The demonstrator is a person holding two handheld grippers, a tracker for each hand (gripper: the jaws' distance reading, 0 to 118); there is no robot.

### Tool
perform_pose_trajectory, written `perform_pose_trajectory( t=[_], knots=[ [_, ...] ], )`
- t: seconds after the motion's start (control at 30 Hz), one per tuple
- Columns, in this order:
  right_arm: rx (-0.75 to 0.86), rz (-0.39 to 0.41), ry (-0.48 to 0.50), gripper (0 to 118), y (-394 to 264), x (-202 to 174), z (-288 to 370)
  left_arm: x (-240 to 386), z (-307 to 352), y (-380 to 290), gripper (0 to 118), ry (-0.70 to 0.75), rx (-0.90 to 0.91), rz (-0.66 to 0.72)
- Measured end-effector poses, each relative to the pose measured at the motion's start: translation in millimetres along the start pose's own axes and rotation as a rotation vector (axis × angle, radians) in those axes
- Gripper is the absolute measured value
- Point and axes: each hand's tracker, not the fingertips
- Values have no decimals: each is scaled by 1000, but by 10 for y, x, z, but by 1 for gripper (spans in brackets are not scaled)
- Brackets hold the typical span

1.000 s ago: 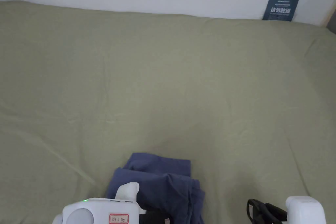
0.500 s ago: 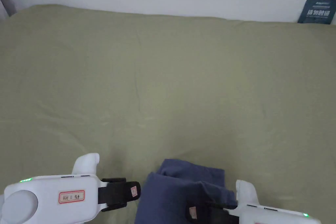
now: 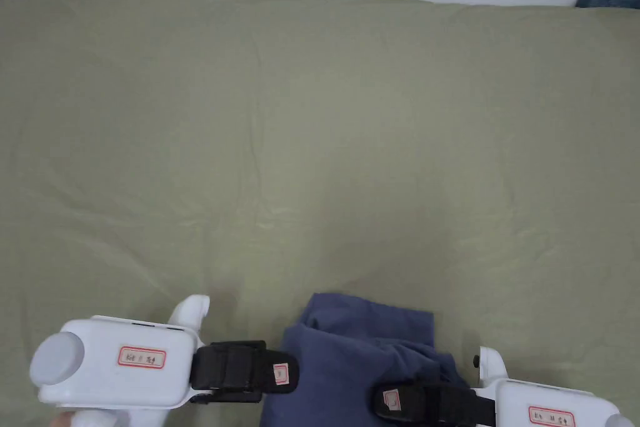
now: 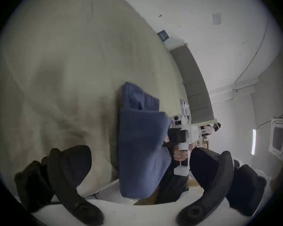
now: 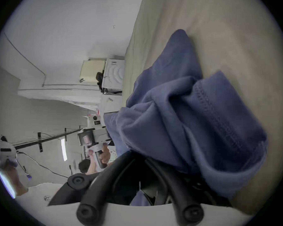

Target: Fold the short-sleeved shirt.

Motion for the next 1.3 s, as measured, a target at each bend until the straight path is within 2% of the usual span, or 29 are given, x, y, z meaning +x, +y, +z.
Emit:
perform_pose_trajectory(
  t=[0.17,0.2,0.23,0.27,0.3,0.37,0.47,0.57,0.7,0.87,1.03,1.27,1.3],
  knots=[
    [8,-12,18,0,-12,13,0,9,-263,30,118,-76,14,-1],
    [10,-16,21,0,-27,-18,-4,16,-286,46,113,-82,16,15],
    [11,-19,21,0,-30,-30,-3,39,-286,70,83,-77,14,15],
    [16,-22,9,0,-38,-67,-2,105,-273,78,29,20,30,-19],
    [27,-32,3,0,-47,-99,4,121,-261,80,26,102,46,-50],
    [42,-8,-59,0,-20,-177,43,56,-233,88,26,27,22,14],
    [53,64,-123,0,-32,-394,96,114,-115,98,26,72,40,5],
    [58,94,-126,0,-60,-567,144,121,212,191,26,96,75,-1],
    [56,154,-148,0,-75,-757,146,-103,1047,391,26,203,146,39],
    [69,156,-133,0,-47,-843,129,-566,2465,722,26,410,191,83],
    [90,177,-194,0,52,-802,142,-1065,3360,1098,26,557,214,138],
    [121,190,-241,0,146,-901,94,-1485,3589,1521,27,643,166,178],
    [124,192,-247,0,161,-902,93,-1493,3576,1532,41,646,162,165]
  ],
)
